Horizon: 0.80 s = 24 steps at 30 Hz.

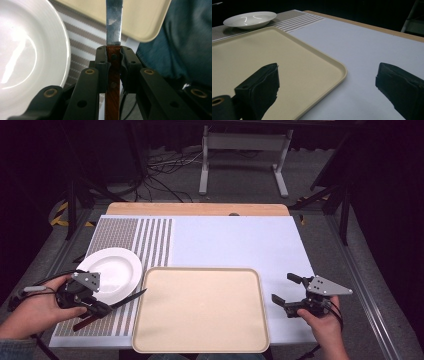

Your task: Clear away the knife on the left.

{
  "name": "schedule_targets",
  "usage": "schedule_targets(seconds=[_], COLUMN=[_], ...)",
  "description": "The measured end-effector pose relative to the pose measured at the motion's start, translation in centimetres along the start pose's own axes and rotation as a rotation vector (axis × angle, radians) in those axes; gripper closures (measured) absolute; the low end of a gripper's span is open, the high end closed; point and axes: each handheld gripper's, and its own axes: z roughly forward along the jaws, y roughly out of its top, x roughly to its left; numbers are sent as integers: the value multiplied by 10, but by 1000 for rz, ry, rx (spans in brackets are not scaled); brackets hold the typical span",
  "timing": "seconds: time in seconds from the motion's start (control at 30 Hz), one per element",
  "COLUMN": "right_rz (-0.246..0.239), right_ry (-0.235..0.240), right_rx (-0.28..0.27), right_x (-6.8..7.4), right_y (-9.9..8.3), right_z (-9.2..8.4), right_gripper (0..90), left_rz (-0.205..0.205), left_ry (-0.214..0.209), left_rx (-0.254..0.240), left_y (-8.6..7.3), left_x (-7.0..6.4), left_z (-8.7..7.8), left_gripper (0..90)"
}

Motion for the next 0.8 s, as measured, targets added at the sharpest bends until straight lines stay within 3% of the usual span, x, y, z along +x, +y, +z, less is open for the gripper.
schedule_targets(seconds=[0.37,0.43,0.53,0.7,0.77,0.8], right_rz=[-4,-8,-10,-8,-9,-8], right_ry=[-5,-6,-6,-8,-9,-10], right_rx=[7,12,17,15,16,17], right_x=[0,0,0,-1,-1,-1], right_y=[-1,-1,-1,-1,-1,-1], right_z=[0,0,0,-1,-1,-1], right_gripper=[58,60,61,61,61,61], left_rz=[-185,-224,-226,-239,-263,-263], left_ry=[-5,-25,-48,-35,-36,-24], left_rx=[-38,-46,-59,-63,-64,-86], left_y=[19,24,29,35,38,41], left_x=[-1,-1,-1,-2,-4,-4], left_z=[9,13,17,20,22,23], left_gripper=[779,779,779,779,779,779])
